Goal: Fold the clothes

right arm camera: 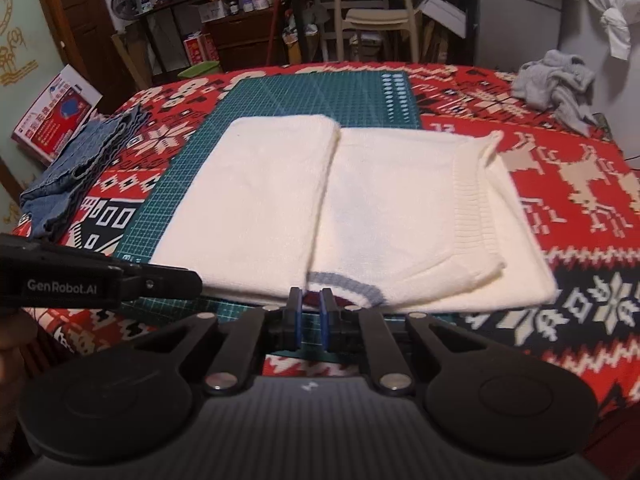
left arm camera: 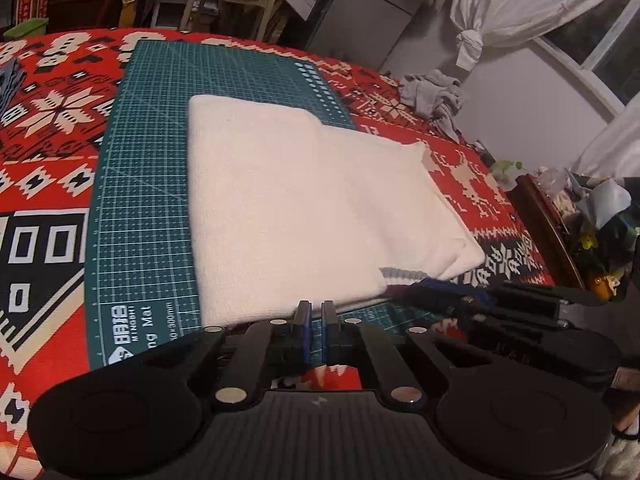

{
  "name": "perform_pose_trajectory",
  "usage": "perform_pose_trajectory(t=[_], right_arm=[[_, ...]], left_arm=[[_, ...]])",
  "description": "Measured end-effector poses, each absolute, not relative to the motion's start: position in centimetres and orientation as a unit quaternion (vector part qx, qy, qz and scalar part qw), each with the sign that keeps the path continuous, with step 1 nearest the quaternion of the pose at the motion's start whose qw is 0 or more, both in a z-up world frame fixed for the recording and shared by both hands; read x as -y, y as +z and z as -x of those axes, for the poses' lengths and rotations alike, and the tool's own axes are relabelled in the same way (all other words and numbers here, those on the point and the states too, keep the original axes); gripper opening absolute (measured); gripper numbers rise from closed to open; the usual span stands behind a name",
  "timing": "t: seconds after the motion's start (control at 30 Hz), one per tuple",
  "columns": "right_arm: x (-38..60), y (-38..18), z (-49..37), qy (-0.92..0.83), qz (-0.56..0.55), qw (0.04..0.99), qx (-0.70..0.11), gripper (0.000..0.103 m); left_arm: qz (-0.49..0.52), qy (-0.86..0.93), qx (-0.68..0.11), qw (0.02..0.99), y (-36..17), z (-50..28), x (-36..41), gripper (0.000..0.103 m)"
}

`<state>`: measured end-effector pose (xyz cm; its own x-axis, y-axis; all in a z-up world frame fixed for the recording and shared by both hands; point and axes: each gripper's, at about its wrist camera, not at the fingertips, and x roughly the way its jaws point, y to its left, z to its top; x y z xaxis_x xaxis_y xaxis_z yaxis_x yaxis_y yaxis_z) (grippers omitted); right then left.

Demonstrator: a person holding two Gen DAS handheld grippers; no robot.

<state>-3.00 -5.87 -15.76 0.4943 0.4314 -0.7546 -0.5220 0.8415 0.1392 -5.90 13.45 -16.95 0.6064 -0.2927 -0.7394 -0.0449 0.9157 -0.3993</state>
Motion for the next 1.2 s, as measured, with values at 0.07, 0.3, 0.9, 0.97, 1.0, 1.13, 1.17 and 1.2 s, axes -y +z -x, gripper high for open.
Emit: perform_pose_trajectory(t=[0.07,0.3,0.9,0.97,1.0,1.13,1.17,1.2], right_arm=[[6.9,-15.3,2.9,0.262,0.049,0.870,-0.416,0.010],[12.2,-15.1,0.9,0.163,0.012,0.896,-0.413,0.015],[17.4,-18.2,-3.3,0.090,-0.042,0.900,-0.424,0.017],[17.4,-18.3,-3.4,0.091,-0.045,0.901,-0.422,0.018],[17.4,-18.3,-3.5,0.092,-0.045,0.901,-0.421,0.020],[17.7,-18.6,-3.6,0.090,-0.059,0.903,-0.416,0.024],[17.8,-18.6,-3.7,0.089,-0.063,0.903,-0.416,0.024],[17.8,-18.6,-3.7,0.088,-0.066,0.902,-0.417,0.024]], left_arm=[[0.190,-0.076,-0.436,0.876,-16.7,5.9,-13.1,0.003],[0.185,-0.077,-0.438,0.876,-16.6,5.8,-12.8,0.004],[0.190,-0.060,-0.449,0.871,-15.7,4.7,-13.7,0.008],[0.187,-0.062,-0.451,0.870,-15.4,4.2,-13.8,0.008],[0.184,-0.064,-0.455,0.869,-15.2,3.8,-13.8,0.008],[0.175,-0.073,-0.464,0.865,-14.6,2.7,-13.6,0.008],[0.173,-0.076,-0.466,0.864,-14.4,2.4,-13.6,0.008],[0.172,-0.078,-0.467,0.864,-14.4,2.3,-13.5,0.008]])
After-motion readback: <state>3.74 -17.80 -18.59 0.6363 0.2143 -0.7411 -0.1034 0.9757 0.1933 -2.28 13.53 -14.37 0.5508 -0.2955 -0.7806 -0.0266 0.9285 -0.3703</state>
